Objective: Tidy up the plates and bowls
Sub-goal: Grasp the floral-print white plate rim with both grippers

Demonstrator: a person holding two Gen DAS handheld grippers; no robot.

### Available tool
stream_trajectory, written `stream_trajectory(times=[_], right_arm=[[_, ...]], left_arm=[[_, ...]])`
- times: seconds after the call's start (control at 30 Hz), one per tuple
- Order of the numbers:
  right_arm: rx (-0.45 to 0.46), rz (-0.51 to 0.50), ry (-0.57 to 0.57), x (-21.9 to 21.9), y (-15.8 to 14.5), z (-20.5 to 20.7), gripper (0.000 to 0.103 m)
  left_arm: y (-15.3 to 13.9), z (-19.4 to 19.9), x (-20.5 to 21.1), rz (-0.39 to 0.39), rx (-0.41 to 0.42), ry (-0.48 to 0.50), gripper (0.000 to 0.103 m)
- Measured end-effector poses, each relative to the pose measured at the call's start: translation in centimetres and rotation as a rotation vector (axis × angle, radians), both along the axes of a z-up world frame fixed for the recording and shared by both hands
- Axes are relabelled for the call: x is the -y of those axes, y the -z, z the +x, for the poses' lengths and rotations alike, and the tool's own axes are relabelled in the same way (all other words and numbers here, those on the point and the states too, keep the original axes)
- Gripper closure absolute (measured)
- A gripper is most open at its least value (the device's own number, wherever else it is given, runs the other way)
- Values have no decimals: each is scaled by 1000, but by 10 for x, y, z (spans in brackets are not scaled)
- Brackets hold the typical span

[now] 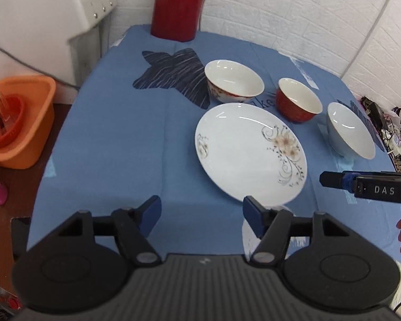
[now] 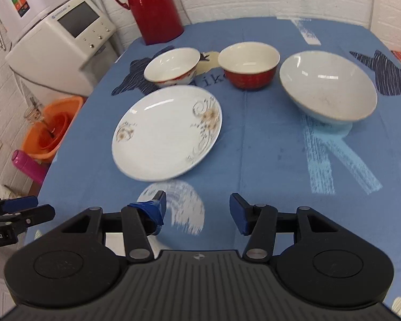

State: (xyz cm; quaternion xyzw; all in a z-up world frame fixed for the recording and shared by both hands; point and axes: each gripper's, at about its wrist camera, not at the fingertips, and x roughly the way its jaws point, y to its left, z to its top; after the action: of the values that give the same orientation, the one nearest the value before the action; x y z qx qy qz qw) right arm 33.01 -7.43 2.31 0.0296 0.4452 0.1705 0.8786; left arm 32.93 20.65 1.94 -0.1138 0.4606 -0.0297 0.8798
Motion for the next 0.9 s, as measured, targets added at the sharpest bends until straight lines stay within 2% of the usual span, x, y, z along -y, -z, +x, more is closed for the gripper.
stream_trajectory(times=[0.1,0.23,0.4,0.5,0.53,0.57,0.6,0.63,0.73,0.83,0.9], right_arm=[[-9,-27,-32,-15,10,39,64],[-80,-30,11,-28,25,84,63],[-120,-43,-3,-46,42,113,62],[-161,-56,-17,-54,54,119,62],[-136,-62,-29,-57,55,119,60],[-128,-74,-37,-59,56,119,59],[-123,-87,-46,-61,56,119,59],[-124,-99,-49,-63,56,119,59],[-100,-118,-72,-61,56,117,66],[-82,-94,-71,-51,57,113,78],[-88,-81,-57,-47,57,109,80]], left_arm=[[18,47,-3,-48,-68,2,37],[37,88,-4,-87,-134,-3,37],[54,108,-2,-110,-170,8,37],[55,111,3,-95,-158,29,38],[55,112,4,-88,-155,35,46],[55,112,5,-79,-154,39,48],[55,111,6,-80,-152,42,70],[55,111,7,-73,-154,45,83],[55,110,8,-69,-158,18,87],[54,109,8,-80,-177,-18,89],[53,106,10,-52,-187,-20,91]])
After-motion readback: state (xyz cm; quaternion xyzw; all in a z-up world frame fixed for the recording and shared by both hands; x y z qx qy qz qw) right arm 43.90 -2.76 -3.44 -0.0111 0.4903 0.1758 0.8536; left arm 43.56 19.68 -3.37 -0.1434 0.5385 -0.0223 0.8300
